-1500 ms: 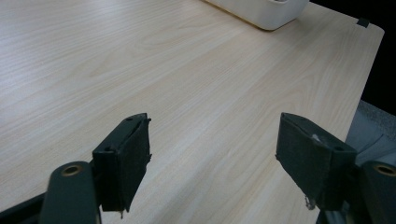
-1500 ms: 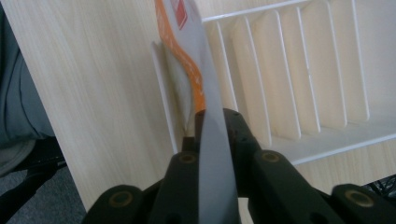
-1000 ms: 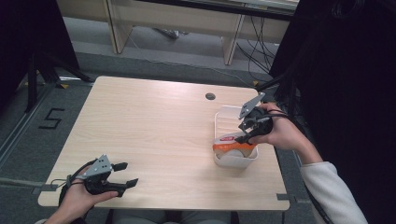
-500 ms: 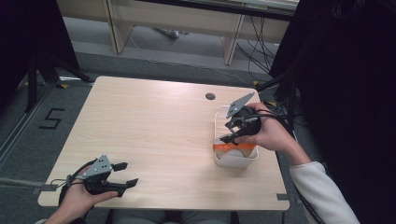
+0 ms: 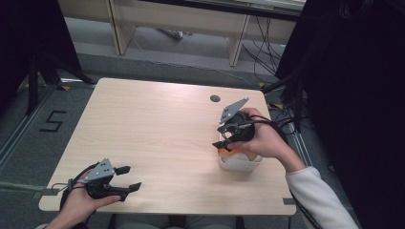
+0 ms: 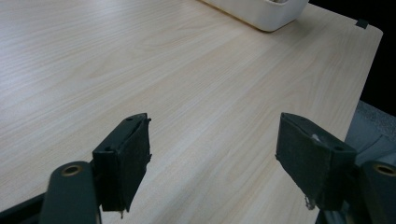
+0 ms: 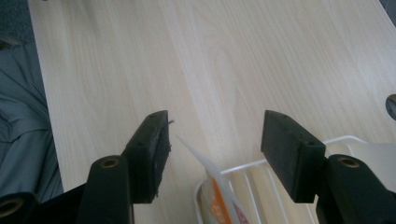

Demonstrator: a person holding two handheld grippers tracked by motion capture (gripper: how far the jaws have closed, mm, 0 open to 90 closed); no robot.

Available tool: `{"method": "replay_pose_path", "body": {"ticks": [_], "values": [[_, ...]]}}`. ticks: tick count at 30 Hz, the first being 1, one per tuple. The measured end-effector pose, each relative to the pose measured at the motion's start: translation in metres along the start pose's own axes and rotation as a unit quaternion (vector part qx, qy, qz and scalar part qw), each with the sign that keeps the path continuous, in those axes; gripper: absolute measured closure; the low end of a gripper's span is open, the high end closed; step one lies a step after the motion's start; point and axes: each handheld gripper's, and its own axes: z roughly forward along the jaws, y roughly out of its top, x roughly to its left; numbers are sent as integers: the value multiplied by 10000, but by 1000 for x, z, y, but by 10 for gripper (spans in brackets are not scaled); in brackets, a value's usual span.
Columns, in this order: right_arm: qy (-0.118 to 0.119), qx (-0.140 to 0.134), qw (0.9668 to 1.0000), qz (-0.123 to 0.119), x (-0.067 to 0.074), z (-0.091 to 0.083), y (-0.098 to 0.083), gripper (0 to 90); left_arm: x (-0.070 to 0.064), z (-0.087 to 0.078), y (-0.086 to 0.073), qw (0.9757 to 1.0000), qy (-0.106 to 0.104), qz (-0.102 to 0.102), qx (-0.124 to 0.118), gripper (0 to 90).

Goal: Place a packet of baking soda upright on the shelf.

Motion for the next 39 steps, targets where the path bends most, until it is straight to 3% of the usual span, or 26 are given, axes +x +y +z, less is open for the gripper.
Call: {"method": "replay_pose_path", "body": {"ticks": [3, 8, 11, 15, 19, 20, 21, 24, 38, 39], "values": [[18, -125, 9999, 73, 6, 3, 2, 431, 0, 0, 0, 10000, 0, -6, 0, 256], [71, -279, 9996, -24, 15, 10, 5, 437, 0, 0, 0, 10000, 5, 7, -5, 256], [147, -287, 9995, -69, 20, 16, 6, 437, 0, 0, 0, 10000, 5, 8, -3, 256], [104, -281, 9995, 42, 28, 22, 7, 439, 0, 0, 0, 10000, 3, 6, -1, 256], [175, -351, 9992, -84, 33, 27, 8, 440, 0, 0, 0, 10000, 2, 5, -7, 256], [189, -348, 9992, 5, 36, 28, 8, 440, 0, 0, 0, 10000, 1, 9, -6, 256], [240, -350, 9991, -91, 36, 29, 8, 440, 0, 0, 0, 10000, 1, 11, -4, 256], [260, -389, 9989, -67, 41, 32, 7, 441, 0, 0, 0, 10000, 3, 7, -3, 256], [466, -616, 9970, -5, 69, 61, -14, 451, 0, -1, 0, 10000, 8, 7, 7, 256], [341, -727, 9968, 46, 75, 65, -19, 456, 0, 0, 0, 10000, 7, 15, -2, 256]]}}
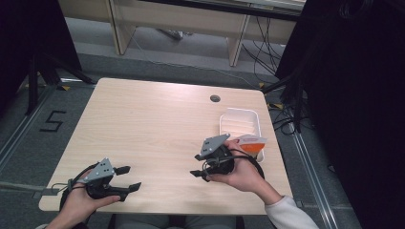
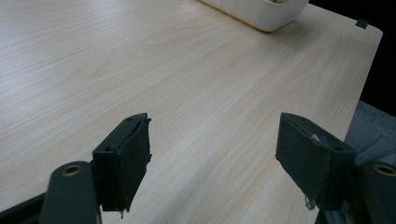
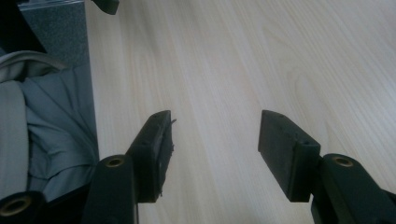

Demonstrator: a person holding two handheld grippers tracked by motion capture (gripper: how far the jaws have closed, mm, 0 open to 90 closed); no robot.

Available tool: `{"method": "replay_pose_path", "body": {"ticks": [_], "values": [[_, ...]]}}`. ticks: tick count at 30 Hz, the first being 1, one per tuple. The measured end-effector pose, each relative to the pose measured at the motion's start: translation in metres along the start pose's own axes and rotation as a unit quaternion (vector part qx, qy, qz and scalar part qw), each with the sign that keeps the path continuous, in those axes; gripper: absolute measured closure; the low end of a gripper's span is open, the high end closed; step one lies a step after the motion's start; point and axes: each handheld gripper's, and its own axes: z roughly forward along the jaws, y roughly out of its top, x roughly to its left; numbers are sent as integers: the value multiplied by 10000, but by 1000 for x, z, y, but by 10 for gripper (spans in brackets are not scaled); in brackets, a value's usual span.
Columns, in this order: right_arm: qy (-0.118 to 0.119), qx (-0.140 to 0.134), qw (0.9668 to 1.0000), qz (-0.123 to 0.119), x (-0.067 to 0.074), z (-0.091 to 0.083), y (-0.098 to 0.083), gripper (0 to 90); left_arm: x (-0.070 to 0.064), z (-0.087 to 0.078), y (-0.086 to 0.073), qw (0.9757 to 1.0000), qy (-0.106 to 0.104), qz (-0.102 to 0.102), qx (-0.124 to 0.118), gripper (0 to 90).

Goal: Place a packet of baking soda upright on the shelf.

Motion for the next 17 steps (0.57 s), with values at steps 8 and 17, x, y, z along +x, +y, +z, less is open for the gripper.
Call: {"method": "replay_pose_path", "body": {"ticks": [8, 17], "values": [[178, -55, 9998, 49, 12, 20, -16, 453, 0, 0, 0, 10000, 0, 3, 4, 257], [132, 24, 9999, 78, 19, 20, -19, 452, 0, 0, 0, 10000, -8, 5, 10, 258]]}}
